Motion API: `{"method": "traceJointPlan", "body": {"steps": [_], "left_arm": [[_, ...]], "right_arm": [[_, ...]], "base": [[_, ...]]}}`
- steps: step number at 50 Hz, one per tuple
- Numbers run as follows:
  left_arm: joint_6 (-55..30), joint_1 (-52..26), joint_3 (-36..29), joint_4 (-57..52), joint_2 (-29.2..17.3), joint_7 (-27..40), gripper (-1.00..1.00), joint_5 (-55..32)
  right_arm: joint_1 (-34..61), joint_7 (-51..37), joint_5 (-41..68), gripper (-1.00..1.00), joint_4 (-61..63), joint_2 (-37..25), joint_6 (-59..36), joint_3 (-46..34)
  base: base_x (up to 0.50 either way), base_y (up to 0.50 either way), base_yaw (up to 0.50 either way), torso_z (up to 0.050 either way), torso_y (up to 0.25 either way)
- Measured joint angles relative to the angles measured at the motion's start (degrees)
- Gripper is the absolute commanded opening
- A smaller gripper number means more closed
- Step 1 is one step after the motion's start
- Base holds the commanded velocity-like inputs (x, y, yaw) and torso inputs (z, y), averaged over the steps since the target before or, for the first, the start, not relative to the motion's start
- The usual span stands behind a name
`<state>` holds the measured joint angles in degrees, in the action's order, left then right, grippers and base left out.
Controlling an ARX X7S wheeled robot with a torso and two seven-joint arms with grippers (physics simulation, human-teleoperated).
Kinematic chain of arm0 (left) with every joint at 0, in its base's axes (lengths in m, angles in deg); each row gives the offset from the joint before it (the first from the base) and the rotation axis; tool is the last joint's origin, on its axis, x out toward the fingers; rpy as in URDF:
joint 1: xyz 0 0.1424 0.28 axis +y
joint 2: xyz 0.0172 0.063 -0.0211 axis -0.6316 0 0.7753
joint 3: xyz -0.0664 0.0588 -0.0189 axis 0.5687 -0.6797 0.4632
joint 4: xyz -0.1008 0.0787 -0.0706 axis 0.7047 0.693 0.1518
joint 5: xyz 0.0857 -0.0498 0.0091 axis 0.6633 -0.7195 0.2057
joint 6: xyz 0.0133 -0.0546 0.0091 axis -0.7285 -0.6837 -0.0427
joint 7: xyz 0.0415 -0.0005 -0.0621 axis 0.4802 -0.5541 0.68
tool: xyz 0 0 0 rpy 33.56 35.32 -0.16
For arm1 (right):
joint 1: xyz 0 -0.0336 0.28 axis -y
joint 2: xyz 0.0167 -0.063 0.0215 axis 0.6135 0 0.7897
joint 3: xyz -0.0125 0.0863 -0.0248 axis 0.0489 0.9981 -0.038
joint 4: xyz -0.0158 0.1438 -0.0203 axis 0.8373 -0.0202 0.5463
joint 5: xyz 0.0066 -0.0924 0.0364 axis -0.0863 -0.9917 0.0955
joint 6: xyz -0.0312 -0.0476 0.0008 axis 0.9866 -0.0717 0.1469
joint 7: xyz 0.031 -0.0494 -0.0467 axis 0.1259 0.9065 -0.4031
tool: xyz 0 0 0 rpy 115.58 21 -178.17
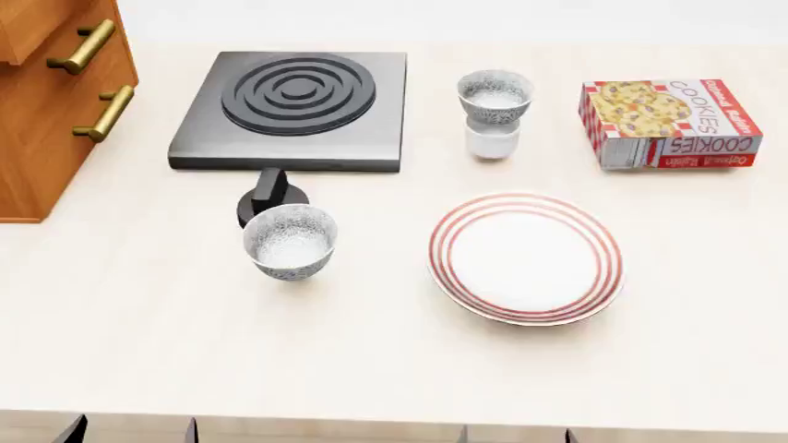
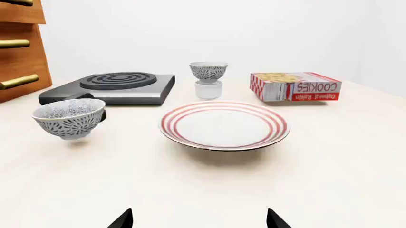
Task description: Pick the akita bowl on the ramekin and place it on the plate.
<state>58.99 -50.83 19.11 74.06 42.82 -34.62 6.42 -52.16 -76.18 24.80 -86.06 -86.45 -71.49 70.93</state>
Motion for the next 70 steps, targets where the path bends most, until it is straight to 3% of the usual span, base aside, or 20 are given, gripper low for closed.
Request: {"method": "traceJointPlan", "body": {"steps": [15,44,70], "left_arm": [[-0.76,1.04,-2.16,-3.42,-2.03,2.03,1.00,-0.98],[-5.74,13.13,-4.58,-36.66,-7.12,6.60,1.00,2.13],[-7.72,14.67,-5.86,-41.99,-8.65,8.55,1.00,1.49]], "right_arm": [[-1.31,-2.44,1.95,1.00,3.74,-1.75,-1.25,-1.63],[-11.96,-6.45,5.84,1.00,31.21,-5.76,-4.94,-3.53],[-14.07,-8.72,7.76,1.00,37.21,-7.98,-6.78,-4.91]], "base": [[0.00,0.00,0.00,0.000,0.000],[0.01,0.00,0.00,0.000,0.000],[0.50,0.00,0.00,0.009,0.000]]}}
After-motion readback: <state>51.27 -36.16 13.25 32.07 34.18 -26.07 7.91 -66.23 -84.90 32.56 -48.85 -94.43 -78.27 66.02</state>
